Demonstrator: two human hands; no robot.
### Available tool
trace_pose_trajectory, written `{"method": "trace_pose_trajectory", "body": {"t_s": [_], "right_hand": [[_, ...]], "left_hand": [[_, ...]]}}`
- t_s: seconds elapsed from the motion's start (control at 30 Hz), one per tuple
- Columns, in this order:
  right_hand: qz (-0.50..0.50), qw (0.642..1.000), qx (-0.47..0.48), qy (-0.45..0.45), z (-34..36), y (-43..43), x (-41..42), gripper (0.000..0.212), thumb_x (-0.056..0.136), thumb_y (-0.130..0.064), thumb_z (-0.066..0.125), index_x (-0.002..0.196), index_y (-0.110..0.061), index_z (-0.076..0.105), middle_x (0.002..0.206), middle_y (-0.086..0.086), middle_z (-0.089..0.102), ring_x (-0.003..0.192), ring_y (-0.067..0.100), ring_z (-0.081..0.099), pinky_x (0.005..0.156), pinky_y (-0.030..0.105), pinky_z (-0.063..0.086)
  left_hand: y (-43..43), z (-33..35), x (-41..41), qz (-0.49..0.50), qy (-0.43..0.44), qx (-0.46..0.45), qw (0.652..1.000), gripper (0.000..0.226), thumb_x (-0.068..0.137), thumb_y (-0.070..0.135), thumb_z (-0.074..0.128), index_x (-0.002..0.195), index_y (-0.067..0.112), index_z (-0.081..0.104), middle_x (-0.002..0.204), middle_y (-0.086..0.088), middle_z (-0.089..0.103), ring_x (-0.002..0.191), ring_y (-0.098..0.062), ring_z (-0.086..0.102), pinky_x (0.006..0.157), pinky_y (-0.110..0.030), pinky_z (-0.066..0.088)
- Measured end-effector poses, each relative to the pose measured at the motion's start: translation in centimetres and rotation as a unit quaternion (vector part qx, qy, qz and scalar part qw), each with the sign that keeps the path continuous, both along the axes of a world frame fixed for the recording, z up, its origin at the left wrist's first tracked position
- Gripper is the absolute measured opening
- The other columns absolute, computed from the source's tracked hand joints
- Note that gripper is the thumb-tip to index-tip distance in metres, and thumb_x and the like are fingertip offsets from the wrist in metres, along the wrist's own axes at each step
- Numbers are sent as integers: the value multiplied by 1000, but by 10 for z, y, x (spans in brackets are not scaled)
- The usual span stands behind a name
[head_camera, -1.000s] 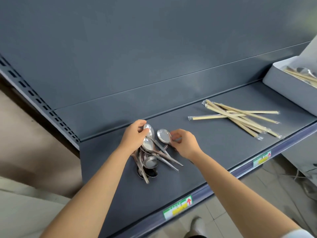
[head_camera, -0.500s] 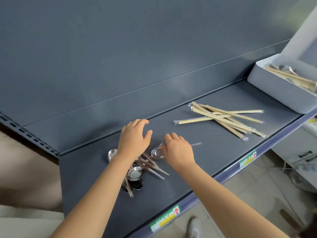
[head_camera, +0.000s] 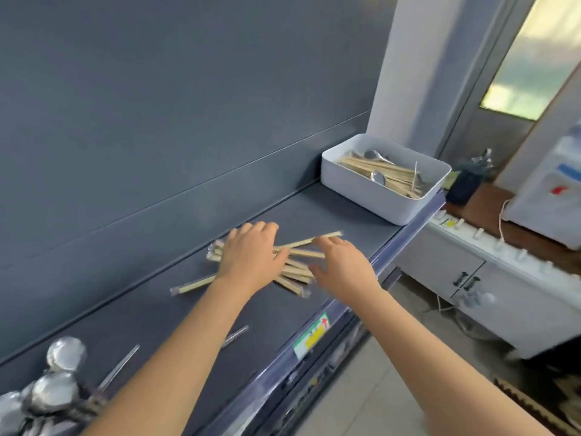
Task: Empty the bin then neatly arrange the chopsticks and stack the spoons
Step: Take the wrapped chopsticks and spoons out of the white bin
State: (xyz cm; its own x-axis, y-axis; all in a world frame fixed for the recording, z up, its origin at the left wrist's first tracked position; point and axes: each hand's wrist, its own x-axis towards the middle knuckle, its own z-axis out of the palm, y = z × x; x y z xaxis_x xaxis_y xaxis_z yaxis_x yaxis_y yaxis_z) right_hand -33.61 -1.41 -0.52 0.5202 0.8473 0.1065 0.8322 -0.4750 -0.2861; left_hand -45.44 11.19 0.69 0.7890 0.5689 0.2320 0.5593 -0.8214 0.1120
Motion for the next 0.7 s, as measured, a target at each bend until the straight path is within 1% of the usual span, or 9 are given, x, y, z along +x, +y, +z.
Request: {"method": "trace_pose_trajectory", "body": {"t_s": [0.07,0.17,0.33,0.47,0.57,0.63,0.7], "right_hand": [[-10,1000,-1,-4,10,-23,47,40,92,-30,54,128,-15,47,123,6,55,114,29,49,87,38,45],[-29,1000,8,-9,25,-54,114,46,92,-30,55,134,-16,44,126,5,54,116,28,49,91,39,45],[-38,999,26,-6,42,-77,198,47,92,-29,56,136,-17,44,130,5,54,119,27,48,92,38,46],[-28,999,32,6,40,-65,249,44,91,-27,57,133,-17,47,125,6,57,114,28,52,90,39,47],[-15,999,30,7,30,-42,289,36,92,-25,55,126,-14,52,120,6,59,111,29,53,85,38,47],[-7,1000,18,8,25,-23,317,34,93,-21,53,125,-11,53,123,8,58,113,30,52,87,39,46],[5,1000,5,11,22,-3,346,39,93,-19,52,131,-13,50,129,8,55,117,30,50,91,39,45]], "left_hand": [[-22,7,52,-12,4,4,1000,48,92,49,48,129,18,49,128,0,57,118,-24,49,95,-37,34],[-52,15,125,-34,15,8,999,49,92,51,47,127,17,49,126,-1,56,118,-23,48,96,-37,33],[-79,23,212,-47,11,9,999,48,92,50,48,128,17,49,125,-1,57,116,-23,50,95,-37,35],[-67,20,266,-37,21,2,999,45,94,47,47,127,17,49,126,-2,56,116,-24,50,95,-37,36],[-43,16,309,-26,13,-7,1000,38,95,41,46,122,16,51,124,-3,57,117,-25,49,94,-38,36],[-25,11,339,-13,15,-26,999,35,95,37,46,122,14,51,125,-5,56,117,-27,49,95,-38,36],[-5,4,369,4,32,-55,998,35,96,34,45,123,11,49,127,-8,55,118,-29,49,95,-40,37]]}}
